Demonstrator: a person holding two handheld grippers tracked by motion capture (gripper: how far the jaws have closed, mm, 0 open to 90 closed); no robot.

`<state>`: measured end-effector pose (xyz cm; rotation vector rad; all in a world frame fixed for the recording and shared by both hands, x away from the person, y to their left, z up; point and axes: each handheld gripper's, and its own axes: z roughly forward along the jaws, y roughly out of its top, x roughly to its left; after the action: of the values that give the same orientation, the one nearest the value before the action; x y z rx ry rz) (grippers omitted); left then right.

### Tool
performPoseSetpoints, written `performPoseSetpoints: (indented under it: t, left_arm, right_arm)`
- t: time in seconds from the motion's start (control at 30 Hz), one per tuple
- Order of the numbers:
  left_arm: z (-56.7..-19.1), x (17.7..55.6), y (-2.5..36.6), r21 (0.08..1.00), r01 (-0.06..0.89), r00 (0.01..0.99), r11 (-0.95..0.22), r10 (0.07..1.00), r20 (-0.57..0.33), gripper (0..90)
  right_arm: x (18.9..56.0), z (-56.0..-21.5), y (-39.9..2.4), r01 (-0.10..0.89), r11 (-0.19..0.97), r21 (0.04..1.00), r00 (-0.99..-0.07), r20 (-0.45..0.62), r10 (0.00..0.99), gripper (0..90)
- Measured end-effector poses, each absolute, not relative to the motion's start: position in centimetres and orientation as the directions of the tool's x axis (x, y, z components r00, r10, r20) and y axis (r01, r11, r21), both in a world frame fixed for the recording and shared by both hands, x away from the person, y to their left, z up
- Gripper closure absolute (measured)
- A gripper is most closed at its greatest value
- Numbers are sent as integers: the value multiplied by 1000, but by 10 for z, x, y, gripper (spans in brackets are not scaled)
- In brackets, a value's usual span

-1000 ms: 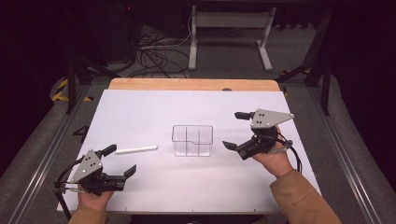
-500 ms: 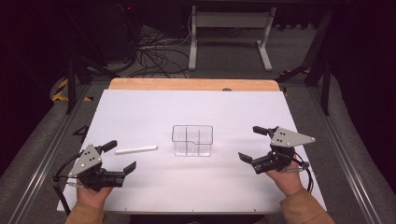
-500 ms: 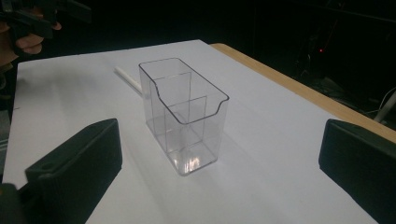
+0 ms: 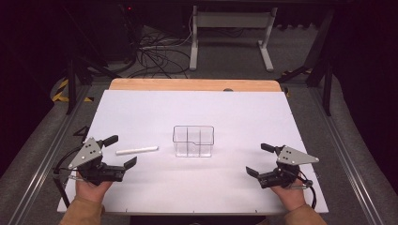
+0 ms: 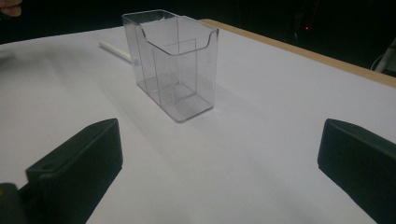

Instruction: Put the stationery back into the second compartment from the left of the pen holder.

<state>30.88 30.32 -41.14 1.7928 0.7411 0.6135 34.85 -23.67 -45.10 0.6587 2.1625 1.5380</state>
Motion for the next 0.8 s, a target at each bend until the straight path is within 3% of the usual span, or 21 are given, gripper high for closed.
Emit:
performPoseSetpoints:
  t: [0.27,0.63,0.8]
  left_arm:
    - [-406,320,300,931,212,680,-296,730,77,27]
    - [-405,330,299,920,226,698,-321,712,76,27]
    - [-402,335,296,893,223,718,-392,685,121,100]
  right_arm:
    - [347,-472,-242,187,270,944,-786,-21,618,6]
    - [345,-474,-241,174,271,947,-787,-32,616,6]
    - [345,-474,-240,176,270,946,-790,-28,613,9]
